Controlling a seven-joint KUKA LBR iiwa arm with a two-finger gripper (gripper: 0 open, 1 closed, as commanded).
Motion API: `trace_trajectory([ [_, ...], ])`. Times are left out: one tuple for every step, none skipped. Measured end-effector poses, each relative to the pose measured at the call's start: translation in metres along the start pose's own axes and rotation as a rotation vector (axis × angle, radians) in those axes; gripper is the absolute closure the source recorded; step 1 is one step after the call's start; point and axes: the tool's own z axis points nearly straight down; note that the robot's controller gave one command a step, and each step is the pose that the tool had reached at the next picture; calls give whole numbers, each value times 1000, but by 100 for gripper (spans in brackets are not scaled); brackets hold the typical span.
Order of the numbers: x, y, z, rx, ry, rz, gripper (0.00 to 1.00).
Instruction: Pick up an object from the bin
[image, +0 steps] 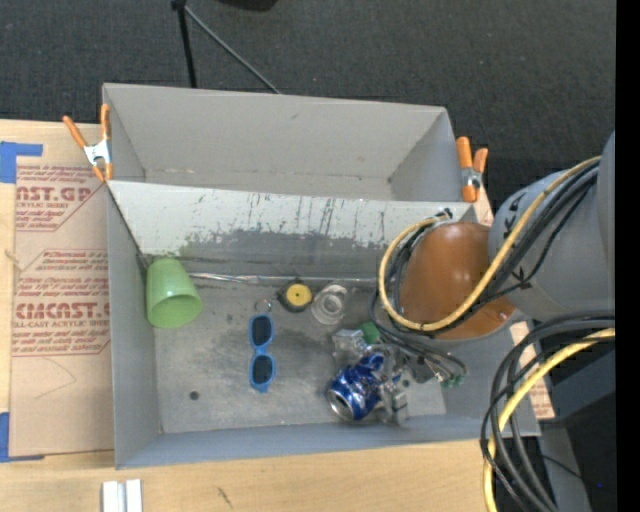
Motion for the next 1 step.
trace_trajectory([
  [-1,0,0,2,-4,0,0],
])
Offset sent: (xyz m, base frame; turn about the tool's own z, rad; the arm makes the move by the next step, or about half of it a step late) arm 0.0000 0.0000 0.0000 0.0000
